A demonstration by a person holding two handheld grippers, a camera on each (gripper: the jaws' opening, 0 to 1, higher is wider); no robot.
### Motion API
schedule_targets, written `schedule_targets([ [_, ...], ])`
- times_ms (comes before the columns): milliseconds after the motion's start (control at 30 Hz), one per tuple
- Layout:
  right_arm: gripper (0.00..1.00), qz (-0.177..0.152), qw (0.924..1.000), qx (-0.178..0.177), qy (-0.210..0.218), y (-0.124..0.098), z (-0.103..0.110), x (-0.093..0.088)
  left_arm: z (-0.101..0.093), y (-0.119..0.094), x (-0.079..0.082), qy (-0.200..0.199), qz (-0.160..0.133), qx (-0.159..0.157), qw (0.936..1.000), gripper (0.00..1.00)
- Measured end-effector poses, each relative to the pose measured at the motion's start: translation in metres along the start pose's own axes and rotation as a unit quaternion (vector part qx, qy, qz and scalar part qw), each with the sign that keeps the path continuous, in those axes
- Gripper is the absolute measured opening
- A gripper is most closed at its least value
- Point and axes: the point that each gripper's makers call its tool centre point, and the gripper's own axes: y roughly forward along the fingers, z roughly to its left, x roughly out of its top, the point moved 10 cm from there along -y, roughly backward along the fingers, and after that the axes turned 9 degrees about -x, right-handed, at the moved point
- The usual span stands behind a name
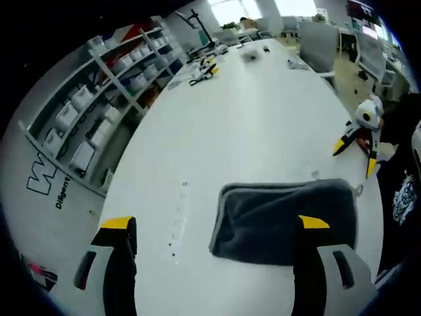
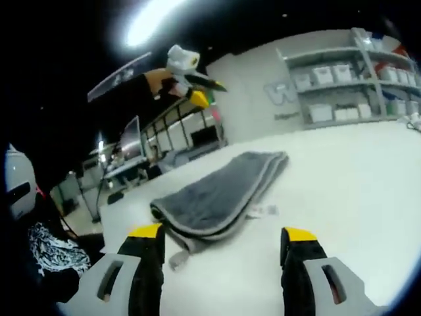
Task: Open the folded towel by lifting each exposed corner and separating the folded layers until the towel lies flat within the target outline without major curled edges
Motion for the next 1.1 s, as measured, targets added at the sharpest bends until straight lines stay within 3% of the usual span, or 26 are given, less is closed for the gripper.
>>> schedule_targets([
  [67, 0.64, 0.01, 0.9993, 0.026, 0.025, 0.002, 0.002, -0.002, 0.011, 0.005, -0.001, 0.006, 0.007, -0.008, 0.9999, 0.97],
  [133, 0.69, 0.013, 0.9993, 0.031, 0.014, 0.005, 0.005, -0.004, 0.017, 0.01, 0.0, 0.007, 0.009, -0.012, 0.9999, 0.97],
  [200, 0.68, 0.019, 0.999, 0.036, 0.017, 0.006, 0.003, -0.005, 0.011, 0.011, 0.0, 0.006, 0.009, -0.013, 0.9999, 0.96],
  [300, 0.64, 0.023, 0.9968, 0.055, 0.052, 0.005, 0.008, -0.008, 0.014, 0.022, 0.0, 0.01, 0.012, -0.02, 0.9997, 0.96],
  [633, 0.59, 0.052, 0.99, 0.084, 0.101, 0.015, 0.015, -0.012, 0.026, 0.051, 0.0, 0.029, 0.037, -0.029, 0.9985, 0.97],
  [1100, 0.51, 0.071, 0.987, 0.089, 0.113, 0.026, 0.02, -0.013, 0.034, 0.08, -0.002, 0.032, 0.053, -0.047, 0.997, 0.95],
])
